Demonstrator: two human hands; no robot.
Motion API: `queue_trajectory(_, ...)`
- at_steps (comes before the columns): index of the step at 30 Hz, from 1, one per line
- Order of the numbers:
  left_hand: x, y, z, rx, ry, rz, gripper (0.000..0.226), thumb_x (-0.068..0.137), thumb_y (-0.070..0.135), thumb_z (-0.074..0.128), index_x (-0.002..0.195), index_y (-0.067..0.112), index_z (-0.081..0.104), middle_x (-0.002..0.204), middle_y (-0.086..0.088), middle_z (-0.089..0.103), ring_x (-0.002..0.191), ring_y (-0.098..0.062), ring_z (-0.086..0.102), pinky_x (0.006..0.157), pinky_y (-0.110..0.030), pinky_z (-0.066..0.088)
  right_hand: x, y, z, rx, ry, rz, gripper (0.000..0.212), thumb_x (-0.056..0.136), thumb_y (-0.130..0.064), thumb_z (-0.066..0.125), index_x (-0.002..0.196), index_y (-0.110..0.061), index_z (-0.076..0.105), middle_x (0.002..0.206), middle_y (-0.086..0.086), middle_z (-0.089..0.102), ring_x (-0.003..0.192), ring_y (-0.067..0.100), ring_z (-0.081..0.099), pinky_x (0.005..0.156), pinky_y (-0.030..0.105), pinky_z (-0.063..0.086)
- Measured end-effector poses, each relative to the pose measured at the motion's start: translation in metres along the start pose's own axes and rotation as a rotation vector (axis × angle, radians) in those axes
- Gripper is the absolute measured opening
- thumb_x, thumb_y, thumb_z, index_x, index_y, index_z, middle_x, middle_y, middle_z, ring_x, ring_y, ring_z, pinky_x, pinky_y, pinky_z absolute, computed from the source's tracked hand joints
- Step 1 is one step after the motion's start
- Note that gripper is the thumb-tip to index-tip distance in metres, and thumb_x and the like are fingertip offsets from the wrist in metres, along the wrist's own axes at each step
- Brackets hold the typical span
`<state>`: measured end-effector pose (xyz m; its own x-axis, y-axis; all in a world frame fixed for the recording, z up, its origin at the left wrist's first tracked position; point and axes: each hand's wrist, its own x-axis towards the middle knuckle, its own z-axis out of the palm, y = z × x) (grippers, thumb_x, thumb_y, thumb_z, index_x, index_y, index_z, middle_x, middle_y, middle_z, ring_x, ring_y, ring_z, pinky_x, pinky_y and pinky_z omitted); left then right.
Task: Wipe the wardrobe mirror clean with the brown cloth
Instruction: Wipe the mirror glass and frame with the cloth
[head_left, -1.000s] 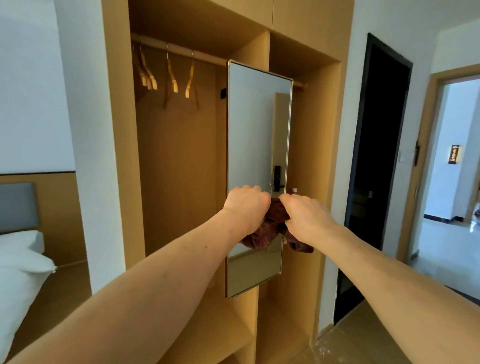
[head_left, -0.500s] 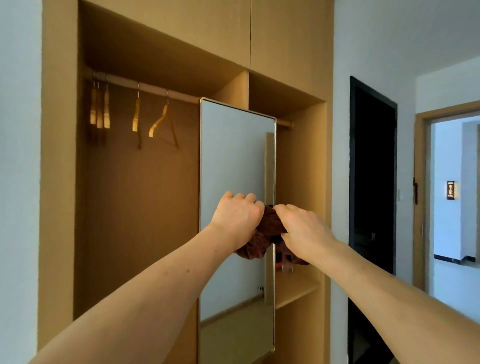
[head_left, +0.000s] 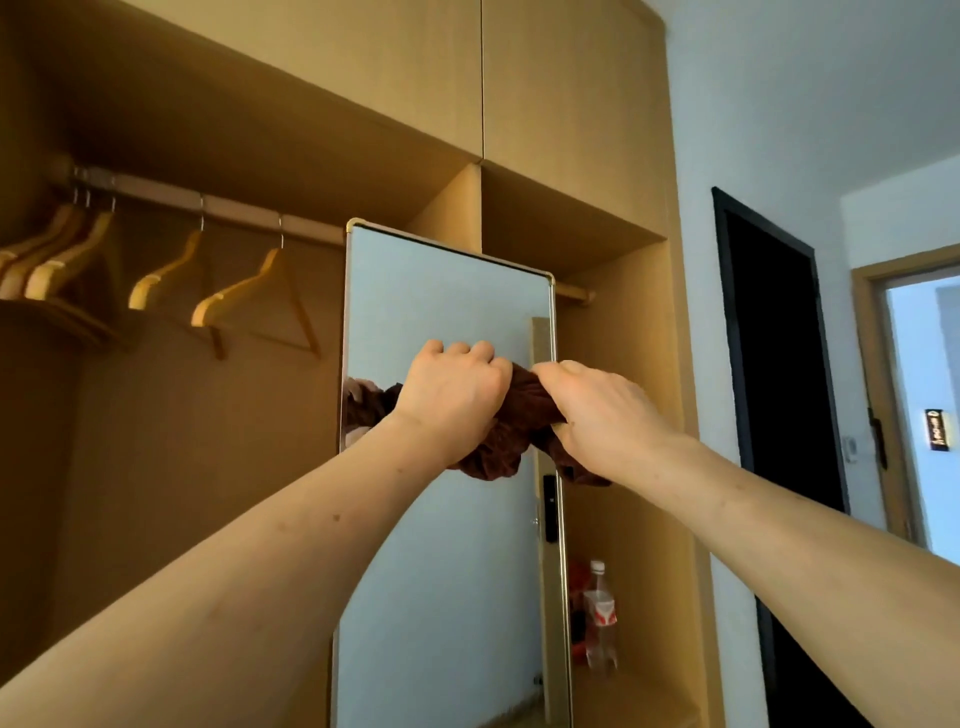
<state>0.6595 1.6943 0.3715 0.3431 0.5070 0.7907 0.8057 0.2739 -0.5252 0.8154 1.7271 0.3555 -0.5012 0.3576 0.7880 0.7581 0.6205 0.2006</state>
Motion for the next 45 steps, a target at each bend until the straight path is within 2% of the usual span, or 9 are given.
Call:
queue_trajectory(11,0.075,-0.031,0.038,0.205,0.101,-0.009,0.033,0.092,0.031,0.054,0.121,0.016,0.048,0.107,-0.003,0.052,0.092,-0.023,0.054,0.069,-0.03,0.029,0.089,0.056,0.047,0.207,0.271,-0.168,0.041,0.088,-0.01,0.058,0.126,-0.019,0.045,0.114,0.003,0.056,0.103,0.025,0.052,0.083,0.039,0.048)
queue_trajectory(22,0.152,-0.005,0.066,0.468,0.116,-0.208,0.031,0.091,0.018,0.053,0.121,0.013,0.047,0.111,-0.005,0.051,0.095,-0.027,0.053,0.067,-0.032,0.031,0.171,0.142,0.089,0.266,0.547,-0.444,0.047,0.083,-0.002,0.061,0.128,-0.009,0.048,0.121,0.009,0.056,0.107,0.028,0.052,0.09,0.04,0.047)
queue_trajectory(25,0.15,-0.001,0.081,0.51,0.067,-0.268,0.041,0.084,0.018,0.058,0.124,0.013,0.047,0.113,-0.005,0.049,0.091,-0.027,0.052,0.065,-0.033,0.031,0.184,0.144,0.114,0.29,0.538,-0.523,0.058,0.084,-0.001,0.055,0.139,-0.01,0.037,0.135,0.008,0.046,0.119,0.026,0.046,0.099,0.037,0.042)
queue_trajectory(28,0.139,0.001,0.106,0.513,-0.051,-0.281,0.06,0.078,0.024,0.067,0.131,0.017,0.04,0.123,-0.004,0.043,0.1,-0.025,0.047,0.072,-0.033,0.037,0.19,0.144,0.152,0.4,0.401,-0.605,0.076,0.087,-0.011,0.054,0.15,-0.02,0.012,0.151,0.0,0.028,0.13,0.019,0.035,0.108,0.028,0.028)
queue_trajectory(30,0.135,-0.002,0.113,0.478,-0.07,-0.267,0.067,0.075,0.028,0.071,0.134,0.017,0.041,0.127,-0.005,0.044,0.103,-0.026,0.047,0.078,-0.034,0.041,0.189,0.142,0.172,0.512,0.369,-0.616,0.08,0.088,-0.032,0.057,0.15,-0.027,0.006,0.154,-0.006,0.021,0.137,0.012,0.022,0.112,0.022,0.015)
queue_trajectory(33,0.133,-0.004,0.111,0.397,-0.084,-0.239,0.07,0.079,0.038,0.065,0.139,0.015,0.038,0.131,-0.007,0.044,0.106,-0.027,0.047,0.083,-0.036,0.042,0.19,0.137,0.183,0.603,0.398,-0.583,0.083,0.084,-0.062,0.049,0.15,-0.031,0.009,0.156,-0.01,0.015,0.14,0.005,0.01,0.11,0.019,0.003)
queue_trajectory(37,0.12,-0.001,0.106,0.31,-0.098,-0.25,0.089,0.075,0.064,0.051,0.145,0.013,0.029,0.139,-0.003,0.042,0.113,-0.023,0.044,0.094,-0.035,0.038,0.198,0.134,0.181,0.755,0.38,-0.527,0.076,0.08,-0.066,0.05,0.144,-0.033,0.027,0.152,-0.014,0.024,0.139,0.003,0.014,0.113,0.025,0.008)
queue_trajectory(42,0.111,0.008,0.098,0.264,-0.074,-0.255,0.069,0.087,0.065,0.019,0.131,0.02,0.048,0.132,0.004,0.052,0.114,-0.019,0.042,0.096,-0.033,0.031,0.204,0.129,0.179,0.705,0.436,-0.472,0.062,0.075,-0.062,0.044,0.126,-0.028,0.047,0.145,-0.011,0.031,0.142,0.005,0.002,0.115,0.035,0.003)
queue_trajectory(45,0.118,0.008,0.103,0.193,-0.045,-0.244,0.045,0.09,0.049,0.037,0.119,0.017,0.051,0.136,0.0,0.048,0.129,-0.022,0.033,0.105,-0.033,0.026,0.2,0.124,0.187,0.72,0.451,-0.465,0.059,0.077,-0.054,0.053,0.128,-0.027,0.042,0.15,-0.008,0.023,0.143,0.009,0.003,0.114,0.03,0.004)
